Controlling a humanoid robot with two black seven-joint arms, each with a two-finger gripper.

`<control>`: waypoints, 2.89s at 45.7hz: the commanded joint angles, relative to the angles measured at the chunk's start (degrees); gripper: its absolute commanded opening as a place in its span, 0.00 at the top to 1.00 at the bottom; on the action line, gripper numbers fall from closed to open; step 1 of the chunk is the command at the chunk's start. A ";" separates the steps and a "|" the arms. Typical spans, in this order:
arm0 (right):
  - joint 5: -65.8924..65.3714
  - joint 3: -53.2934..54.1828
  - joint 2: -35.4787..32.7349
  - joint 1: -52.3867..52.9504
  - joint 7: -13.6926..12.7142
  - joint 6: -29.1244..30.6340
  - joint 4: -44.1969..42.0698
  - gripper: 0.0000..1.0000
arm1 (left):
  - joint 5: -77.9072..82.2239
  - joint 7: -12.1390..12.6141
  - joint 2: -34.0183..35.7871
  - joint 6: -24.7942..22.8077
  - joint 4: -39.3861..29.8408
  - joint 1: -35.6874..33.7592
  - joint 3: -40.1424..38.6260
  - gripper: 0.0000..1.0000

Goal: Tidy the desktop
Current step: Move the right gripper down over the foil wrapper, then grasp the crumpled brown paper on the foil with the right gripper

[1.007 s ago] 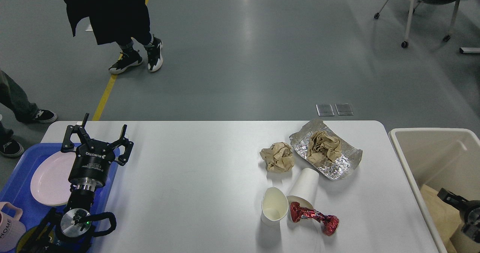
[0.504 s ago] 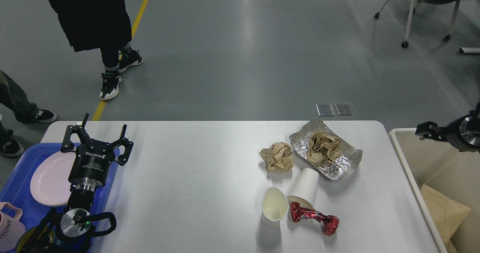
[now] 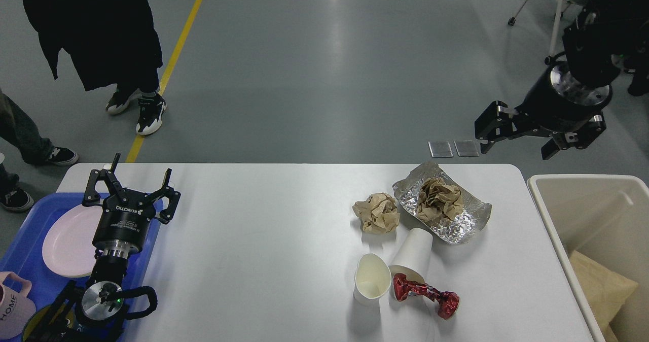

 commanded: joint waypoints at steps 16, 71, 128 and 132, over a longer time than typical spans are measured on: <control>-0.20 7.79 -0.12 11.38 -0.16 0.93 13.45 0.00 | 0.04 0.00 0.00 0.00 0.00 0.01 0.00 0.04; 3.14 14.29 5.59 -51.89 -0.16 -23.33 -38.13 0.01 | 0.04 0.00 0.00 0.00 0.00 0.01 0.00 0.04; 2.44 14.55 10.34 -72.38 -0.25 -38.19 -57.74 0.02 | 0.04 0.00 -0.09 0.00 0.00 0.01 0.00 0.04; 2.44 14.55 10.34 -72.47 -0.25 -38.36 -57.74 0.09 | 0.04 0.00 0.00 0.00 0.00 0.01 0.00 0.04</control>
